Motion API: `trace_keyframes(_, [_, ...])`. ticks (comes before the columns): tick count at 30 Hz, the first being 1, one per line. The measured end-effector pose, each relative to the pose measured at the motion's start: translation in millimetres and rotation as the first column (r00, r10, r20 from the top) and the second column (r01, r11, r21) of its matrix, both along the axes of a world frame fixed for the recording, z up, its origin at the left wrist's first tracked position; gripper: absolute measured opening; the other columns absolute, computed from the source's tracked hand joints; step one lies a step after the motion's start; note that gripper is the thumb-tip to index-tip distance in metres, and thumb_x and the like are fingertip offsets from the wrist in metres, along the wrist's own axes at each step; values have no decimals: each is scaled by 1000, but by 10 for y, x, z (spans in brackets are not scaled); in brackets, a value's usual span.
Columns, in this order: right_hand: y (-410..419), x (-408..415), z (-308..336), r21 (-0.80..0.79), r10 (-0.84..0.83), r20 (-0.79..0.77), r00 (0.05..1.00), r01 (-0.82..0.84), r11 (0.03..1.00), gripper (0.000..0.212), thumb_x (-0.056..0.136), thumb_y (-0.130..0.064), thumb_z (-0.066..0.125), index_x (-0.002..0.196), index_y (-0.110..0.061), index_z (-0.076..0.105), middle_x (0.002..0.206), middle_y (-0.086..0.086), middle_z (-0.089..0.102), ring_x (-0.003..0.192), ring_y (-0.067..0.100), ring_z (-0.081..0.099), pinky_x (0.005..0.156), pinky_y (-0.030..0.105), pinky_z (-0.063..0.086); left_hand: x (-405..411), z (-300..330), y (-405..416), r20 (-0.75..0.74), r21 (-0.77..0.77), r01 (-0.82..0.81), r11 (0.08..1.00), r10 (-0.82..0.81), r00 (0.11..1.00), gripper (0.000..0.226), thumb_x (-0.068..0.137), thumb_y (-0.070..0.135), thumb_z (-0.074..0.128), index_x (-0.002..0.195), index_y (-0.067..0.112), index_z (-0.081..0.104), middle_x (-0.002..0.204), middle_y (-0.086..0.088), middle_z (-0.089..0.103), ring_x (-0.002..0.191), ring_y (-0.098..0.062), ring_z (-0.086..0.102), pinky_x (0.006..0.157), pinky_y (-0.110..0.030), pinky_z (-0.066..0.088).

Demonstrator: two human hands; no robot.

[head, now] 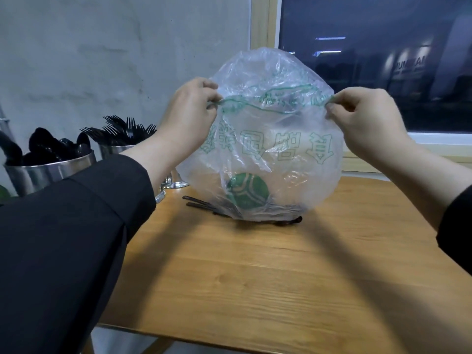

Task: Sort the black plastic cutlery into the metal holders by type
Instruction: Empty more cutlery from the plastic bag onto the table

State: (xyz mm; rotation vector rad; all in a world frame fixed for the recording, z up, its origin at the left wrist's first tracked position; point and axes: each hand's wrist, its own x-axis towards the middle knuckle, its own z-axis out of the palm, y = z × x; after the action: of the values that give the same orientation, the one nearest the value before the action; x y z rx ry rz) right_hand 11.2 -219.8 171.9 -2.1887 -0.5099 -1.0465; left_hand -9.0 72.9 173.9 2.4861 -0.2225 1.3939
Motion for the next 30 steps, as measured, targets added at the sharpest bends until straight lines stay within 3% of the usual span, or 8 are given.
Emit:
trace_keyframes(3, [-53,-18,32,31,-4,48,999,3,1000,21,96,-22,56,101,-12,74,89,1,69,78,15,57,61,21,39,7,49,-70,36,-5,15,1000,-15,999,26,97,1,55,115,1,74,137,-10,61,124,-28,57,102,-25,40])
trace_keyframes(6, [-131,-48,86,73,-6,89,996,0,997,22,96,-22,55,100,-11,74,88,1,69,77,13,58,59,11,38,-4,108,-142,79,-11,33,999,-32,996,27,97,1,54,116,1,73,137,-10,61,124,-27,57,99,-20,37])
trace_keyframes(9, [-211,-85,149,86,-17,119,993,7,996,23,95,-23,55,101,-11,74,88,0,69,78,10,59,64,12,41,-26,197,-240,122,-18,69,997,-66,990,27,97,2,54,117,3,73,137,-9,61,124,-25,58,102,-21,40])
trace_keyframes(13, [-356,-134,229,100,-40,217,975,18,995,27,95,-26,53,104,-10,74,91,0,69,81,11,60,74,30,51,-54,338,-417,190,-47,103,994,-92,977,28,99,5,53,119,5,73,137,-4,61,124,-17,56,91,2,32])
trace_keyframes(15, [-452,-133,270,113,-48,266,963,19,993,29,95,-28,53,106,-10,73,92,-3,67,82,10,59,76,31,52,-42,406,-528,221,-47,136,990,-123,967,28,99,6,53,118,5,73,137,-4,61,124,-15,56,88,6,29])
trace_keyframes(18, [-611,-75,313,131,-74,296,952,36,991,32,94,-30,52,108,-10,73,94,-2,67,81,10,58,75,25,48,14,487,-693,243,-25,175,984,-164,956,29,97,4,52,117,4,73,137,-5,60,123,-14,56,90,6,29])
trace_keyframes(24, [-876,37,259,139,-107,312,944,66,988,33,95,-32,50,107,-12,73,94,-3,67,84,8,59,79,25,50,229,462,-963,267,-19,229,973,-216,939,31,93,2,50,113,3,75,135,-7,61,124,-16,57,94,1,32])
trace_keyframes(30, [-1213,211,-106,93,-162,307,938,139,986,23,97,-25,52,101,-11,71,93,2,66,84,14,58,76,28,47,627,72,-1259,254,-25,298,954,-282,925,29,93,-2,54,111,4,76,134,-13,63,123,-27,60,103,-24,45])
